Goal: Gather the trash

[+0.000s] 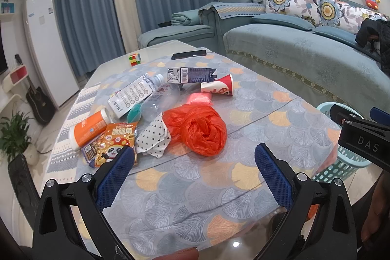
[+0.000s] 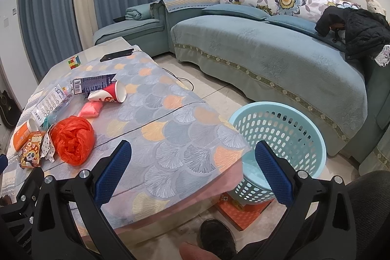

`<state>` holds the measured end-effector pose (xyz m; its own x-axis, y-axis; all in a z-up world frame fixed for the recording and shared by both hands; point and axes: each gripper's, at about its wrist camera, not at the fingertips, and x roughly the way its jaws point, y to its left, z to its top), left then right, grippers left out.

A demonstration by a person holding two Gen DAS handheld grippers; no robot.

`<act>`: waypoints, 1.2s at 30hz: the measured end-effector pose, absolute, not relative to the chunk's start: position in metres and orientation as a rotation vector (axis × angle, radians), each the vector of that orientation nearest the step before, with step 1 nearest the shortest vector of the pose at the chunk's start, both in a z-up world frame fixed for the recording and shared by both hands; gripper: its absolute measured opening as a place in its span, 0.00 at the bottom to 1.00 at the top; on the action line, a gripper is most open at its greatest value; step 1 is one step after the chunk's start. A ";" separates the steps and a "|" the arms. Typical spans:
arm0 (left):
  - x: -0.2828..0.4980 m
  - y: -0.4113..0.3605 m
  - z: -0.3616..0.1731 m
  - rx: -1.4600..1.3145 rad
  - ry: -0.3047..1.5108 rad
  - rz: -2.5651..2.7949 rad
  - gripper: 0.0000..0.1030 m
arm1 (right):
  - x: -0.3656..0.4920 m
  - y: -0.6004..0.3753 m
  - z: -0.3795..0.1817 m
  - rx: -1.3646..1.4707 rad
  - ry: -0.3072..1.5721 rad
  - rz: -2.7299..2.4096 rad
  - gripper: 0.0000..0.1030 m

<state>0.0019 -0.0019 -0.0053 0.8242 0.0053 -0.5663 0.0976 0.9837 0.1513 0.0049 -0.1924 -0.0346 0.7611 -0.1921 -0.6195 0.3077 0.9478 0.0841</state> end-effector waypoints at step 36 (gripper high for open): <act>0.002 -0.001 -0.006 0.180 0.604 -0.048 0.93 | 0.005 -0.191 -0.034 0.195 0.659 -0.254 0.94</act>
<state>0.0022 -0.0008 -0.0060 0.8227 0.0072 -0.5685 0.0978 0.9832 0.1541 0.0052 -0.1907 -0.0345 0.7615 -0.1700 -0.6254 0.2930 0.9510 0.0983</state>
